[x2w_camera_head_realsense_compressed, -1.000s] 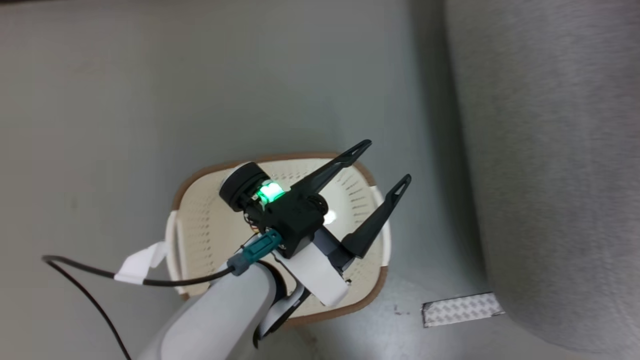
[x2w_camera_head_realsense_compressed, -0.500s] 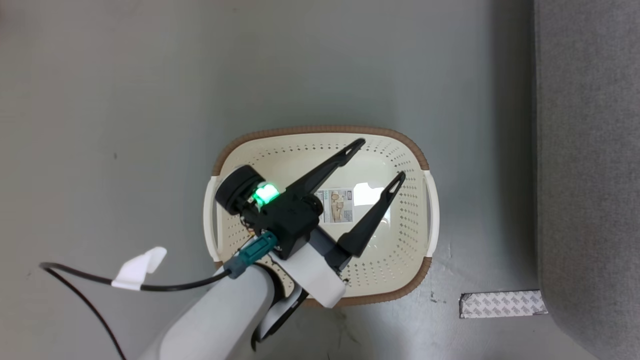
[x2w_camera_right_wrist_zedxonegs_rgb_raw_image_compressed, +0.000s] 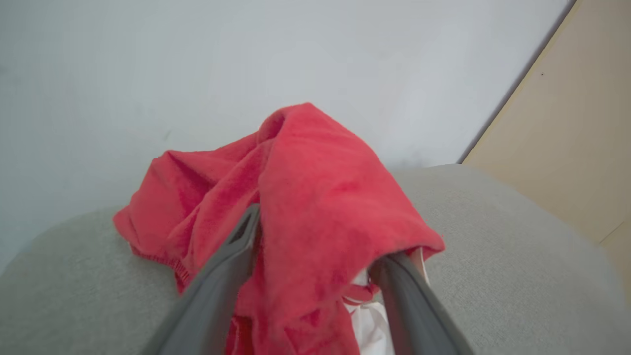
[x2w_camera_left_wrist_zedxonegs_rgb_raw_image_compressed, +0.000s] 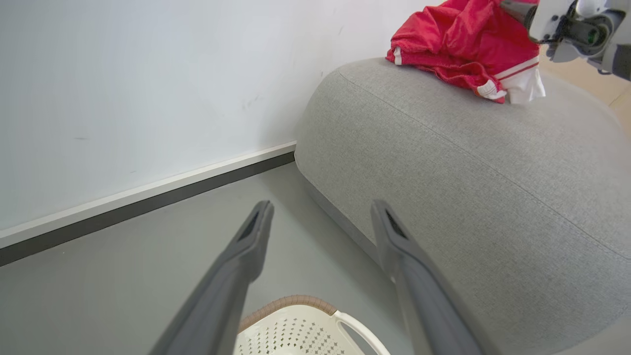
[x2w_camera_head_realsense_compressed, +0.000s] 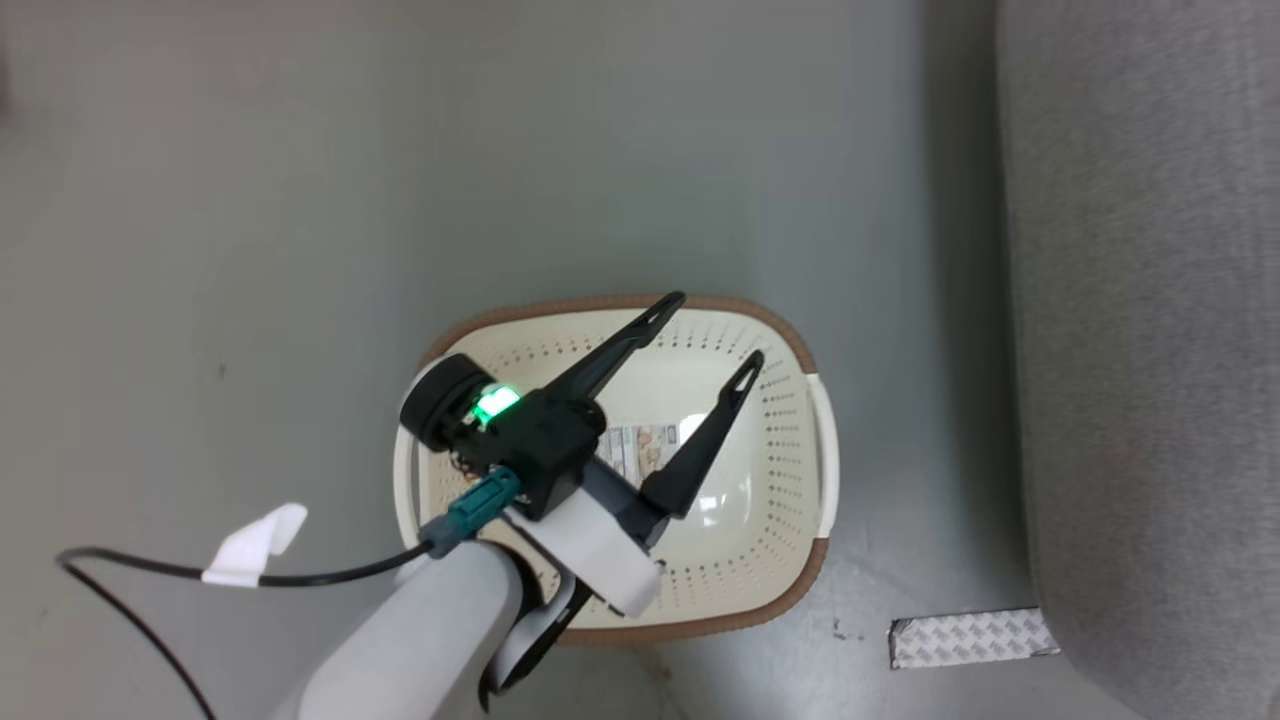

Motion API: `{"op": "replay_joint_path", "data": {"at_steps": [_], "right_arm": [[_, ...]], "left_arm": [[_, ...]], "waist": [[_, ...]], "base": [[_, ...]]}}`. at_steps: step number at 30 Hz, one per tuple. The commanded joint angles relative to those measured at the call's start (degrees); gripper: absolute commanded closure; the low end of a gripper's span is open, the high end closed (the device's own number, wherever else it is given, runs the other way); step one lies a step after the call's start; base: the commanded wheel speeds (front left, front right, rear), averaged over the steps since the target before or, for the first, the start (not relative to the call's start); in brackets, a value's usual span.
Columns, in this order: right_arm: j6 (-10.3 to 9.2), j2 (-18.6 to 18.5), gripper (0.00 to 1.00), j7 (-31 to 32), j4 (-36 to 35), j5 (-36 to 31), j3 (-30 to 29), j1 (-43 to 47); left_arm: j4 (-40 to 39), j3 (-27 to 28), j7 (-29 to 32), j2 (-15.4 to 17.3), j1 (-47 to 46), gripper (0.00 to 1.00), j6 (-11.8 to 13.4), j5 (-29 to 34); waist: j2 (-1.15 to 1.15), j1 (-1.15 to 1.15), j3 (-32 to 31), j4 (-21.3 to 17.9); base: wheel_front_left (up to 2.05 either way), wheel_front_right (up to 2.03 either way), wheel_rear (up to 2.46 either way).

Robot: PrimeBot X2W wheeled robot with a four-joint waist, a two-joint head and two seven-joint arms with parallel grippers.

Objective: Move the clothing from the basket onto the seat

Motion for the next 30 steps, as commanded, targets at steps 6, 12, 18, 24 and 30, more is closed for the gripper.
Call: {"op": "replay_joint_path", "data": {"at_steps": [6, 12, 18, 24, 30], "right_arm": [[-0.17, 0.7, 0.0, -2.3, 0.3, 4.4, 6.2, 10.0], [-0.17, -3.4, 0.0, -7.5, -0.8, 14.3, 14.3, 22.8], [-0.17, -6.5, 0.0, -9.7, -6.3, 23.3, 22.2, 33.3], [-0.17, -8.1, 0.0, -10.9, -10.7, 29.0, 28.6, 40.6], [-0.17, -7.1, 0.0, -12.5, -12.4, 31.4, 33.3, 47.3]], "left_arm": [[1.6, 1.1, -0.9, 1.8, 3.4, 0.0, 1.0, -2.1], [3.0, 2.5, -2.0, 2.7, 6.7, 0.0, 2.7, -3.9], [4.6, 4.4, -3.0, 3.0, 10.8, 0.0, 5.6, -5.4], [6.7, 7.5, -4.7, 3.0, 15.6, 0.0, 9.2, -7.7], [9.0, 10.9, -6.1, 2.7, 21.2, 0.0, 11.8, -9.6]], "waist": [[0.0, 0.0, -6.4, -3.4], [0.0, 0.0, -12.6, -4.8], [0.0, 0.0, -19.3, -4.4], [0.0, 0.0, -25.7, -2.6], [0.0, 0.0, -31.8, -0.3]], "base": [[0.0, 0.0, 0.0], [0.0, 0.0, 0.0], [0.0, 0.0, 0.0], [0.0, 0.0, 0.0], [0.0, 0.0, 0.0]]}}
